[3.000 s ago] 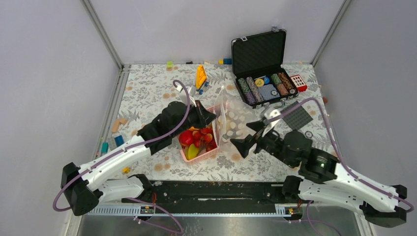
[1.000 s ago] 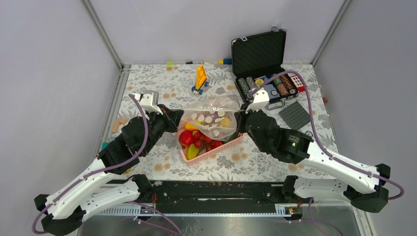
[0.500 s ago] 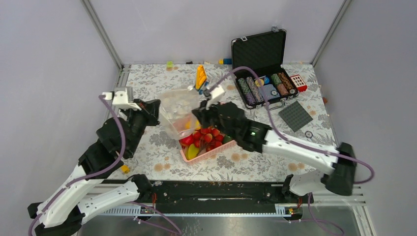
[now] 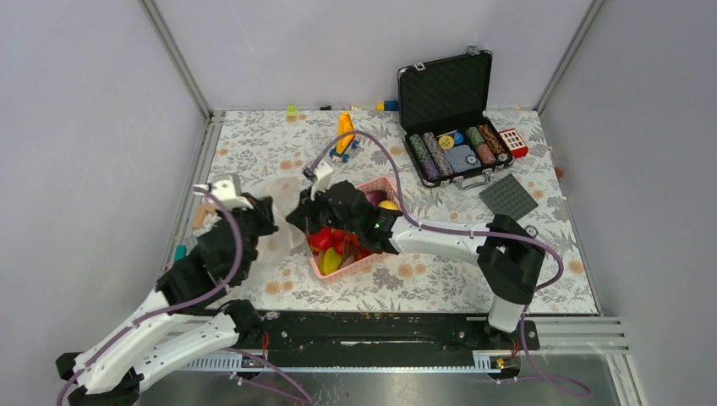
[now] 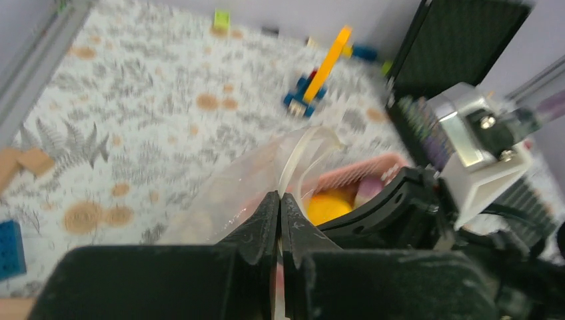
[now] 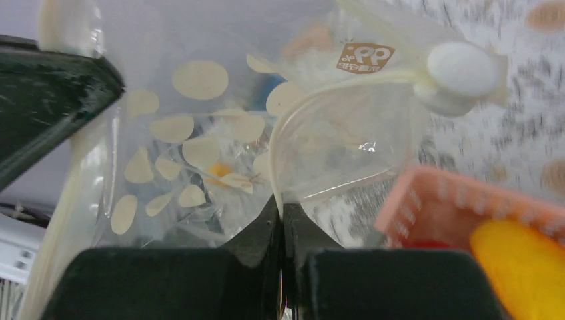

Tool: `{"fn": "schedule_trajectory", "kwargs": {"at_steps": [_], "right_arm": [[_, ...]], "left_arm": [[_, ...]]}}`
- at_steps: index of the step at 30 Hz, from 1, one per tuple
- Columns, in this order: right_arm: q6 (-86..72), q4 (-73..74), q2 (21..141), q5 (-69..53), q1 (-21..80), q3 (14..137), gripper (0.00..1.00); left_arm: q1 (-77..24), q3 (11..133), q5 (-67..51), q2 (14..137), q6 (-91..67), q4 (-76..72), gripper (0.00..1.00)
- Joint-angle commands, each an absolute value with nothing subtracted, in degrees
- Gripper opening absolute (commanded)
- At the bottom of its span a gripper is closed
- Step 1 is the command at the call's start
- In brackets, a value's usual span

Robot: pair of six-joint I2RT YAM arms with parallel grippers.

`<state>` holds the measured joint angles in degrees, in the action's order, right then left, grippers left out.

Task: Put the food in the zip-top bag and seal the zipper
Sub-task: Open the zipper of the food storage bag at the center of the board.

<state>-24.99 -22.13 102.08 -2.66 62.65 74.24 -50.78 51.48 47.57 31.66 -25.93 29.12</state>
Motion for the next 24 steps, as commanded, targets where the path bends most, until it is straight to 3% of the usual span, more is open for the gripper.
{"fn": "schedule_trajectory", "kwargs": {"at_steps": [1,5,10,18,24], "right_arm": [[-27.2,-22.5,98.5,-5.5,61.0,65.7,0.05],[-22.6,-12.8,92.8,-5.4,60.6,61.6,0.09],[-20.0,1.4,86.4,3.3,60.6,60.1,0.12],[-19.9,9.1,85.2,4.4,60.5,59.7,0.21],[-16.7,5.8,83.2,-4.8,60.5,62.9,0.62]], "left_arm": [[-50.7,43.5,43.1,31.6,-34.6,28.1,0.00],[-50.7,40.1,39.3,30.5,-37.2,28.0,0.00],[-50.7,38.3,38.1,28.2,-39.0,28.7,0.00],[-50.7,40.7,40.0,25.6,-39.2,33.1,0.00],[-50.7,43.2,37.5,26.1,-36.2,33.9,0.00]]}}
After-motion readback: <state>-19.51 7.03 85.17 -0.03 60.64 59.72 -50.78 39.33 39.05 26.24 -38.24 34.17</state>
